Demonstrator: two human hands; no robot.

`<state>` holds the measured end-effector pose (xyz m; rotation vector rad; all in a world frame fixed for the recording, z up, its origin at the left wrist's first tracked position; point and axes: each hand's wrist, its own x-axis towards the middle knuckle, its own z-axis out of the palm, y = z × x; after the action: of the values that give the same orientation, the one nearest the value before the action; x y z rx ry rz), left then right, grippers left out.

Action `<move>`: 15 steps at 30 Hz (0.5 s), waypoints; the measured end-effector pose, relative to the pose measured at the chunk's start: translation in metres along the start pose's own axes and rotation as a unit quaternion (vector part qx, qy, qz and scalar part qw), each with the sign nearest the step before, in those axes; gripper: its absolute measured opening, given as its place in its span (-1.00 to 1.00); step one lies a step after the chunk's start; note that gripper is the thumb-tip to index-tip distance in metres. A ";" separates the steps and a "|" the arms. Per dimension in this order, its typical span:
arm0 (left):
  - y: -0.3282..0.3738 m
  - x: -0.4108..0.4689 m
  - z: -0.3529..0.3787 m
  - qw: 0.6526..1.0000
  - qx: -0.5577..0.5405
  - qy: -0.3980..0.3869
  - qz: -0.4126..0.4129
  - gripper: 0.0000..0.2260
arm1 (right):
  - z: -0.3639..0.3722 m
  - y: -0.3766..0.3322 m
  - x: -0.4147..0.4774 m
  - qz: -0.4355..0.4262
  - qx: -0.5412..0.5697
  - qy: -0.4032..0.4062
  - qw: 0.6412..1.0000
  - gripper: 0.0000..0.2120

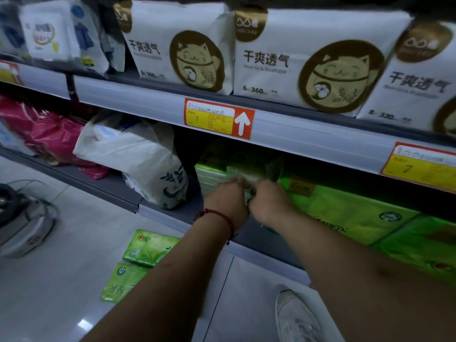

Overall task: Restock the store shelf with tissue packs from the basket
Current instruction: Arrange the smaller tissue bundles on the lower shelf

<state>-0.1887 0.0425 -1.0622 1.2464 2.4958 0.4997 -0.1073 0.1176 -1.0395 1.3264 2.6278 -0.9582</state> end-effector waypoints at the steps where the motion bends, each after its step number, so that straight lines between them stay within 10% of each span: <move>1: 0.001 0.006 0.001 1.000 0.011 -0.017 0.011 -0.60 | 0.002 0.002 0.003 -0.012 -0.005 0.004 1.000 -0.86; 15: -0.070 -0.030 -0.033 0.984 0.172 -0.050 -0.005 -0.52 | 0.016 0.012 0.004 -0.048 0.011 -0.049 0.998 -0.56</move>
<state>-0.2347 -0.0265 -1.0594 1.3401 2.5733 -0.0014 -0.1047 0.1173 -1.0597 1.1351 2.6351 -1.0400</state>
